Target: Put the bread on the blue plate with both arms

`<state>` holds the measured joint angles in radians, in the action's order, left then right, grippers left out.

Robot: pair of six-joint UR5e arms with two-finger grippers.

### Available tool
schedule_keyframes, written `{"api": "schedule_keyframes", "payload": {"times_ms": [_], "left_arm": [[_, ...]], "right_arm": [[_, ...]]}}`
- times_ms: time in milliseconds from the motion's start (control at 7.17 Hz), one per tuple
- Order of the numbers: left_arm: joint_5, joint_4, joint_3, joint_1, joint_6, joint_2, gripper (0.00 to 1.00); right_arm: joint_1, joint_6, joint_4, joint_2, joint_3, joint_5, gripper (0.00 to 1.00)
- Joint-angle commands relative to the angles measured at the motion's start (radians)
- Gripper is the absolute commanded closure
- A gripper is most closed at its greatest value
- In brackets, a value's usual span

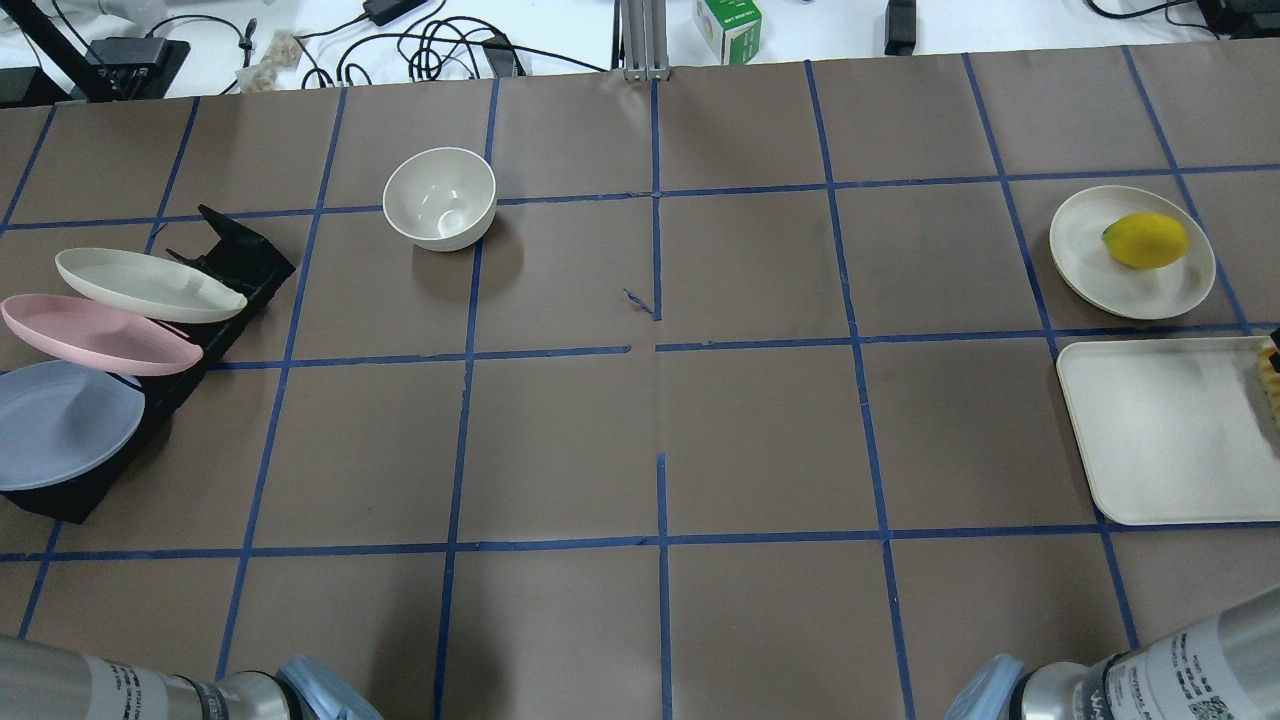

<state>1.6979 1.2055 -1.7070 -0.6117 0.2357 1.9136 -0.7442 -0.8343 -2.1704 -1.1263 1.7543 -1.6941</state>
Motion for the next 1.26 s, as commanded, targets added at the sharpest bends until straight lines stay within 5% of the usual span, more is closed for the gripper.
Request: {"api": "schedule_keyframes", "payload": {"times_ms": [0, 279, 419, 558, 698, 1116], "left_arm": [[-0.003, -0.001, 0.0, -0.002, 0.0, 0.011, 0.44], [0.0, -0.006, 0.009, -0.002, 0.002, 0.033, 0.55], [-0.001, -0.004, 0.01, -0.002, -0.001, 0.034, 0.77], [-0.003, -0.004, 0.013, -0.005, 0.0, 0.033, 0.92], [0.0, -0.006, 0.015, -0.008, 0.001, 0.027, 1.0], [0.011, -0.004, 0.033, -0.04, 0.001, 0.012, 1.0]], "right_arm": [[0.008, -0.005, -0.002, 0.035, 0.001, -0.01, 0.0], [0.009, -0.002, 0.0, 0.046, 0.001, -0.035, 0.0], [0.009, 0.009, 0.001, 0.045, -0.001, -0.032, 0.02], [0.009, 0.029, 0.007, 0.045, 0.001, -0.035, 0.67], [0.009, 0.037, 0.02, 0.037, -0.001, -0.036, 1.0], [0.003, 0.105, 0.123, -0.028, -0.015, -0.033, 1.0]]}}
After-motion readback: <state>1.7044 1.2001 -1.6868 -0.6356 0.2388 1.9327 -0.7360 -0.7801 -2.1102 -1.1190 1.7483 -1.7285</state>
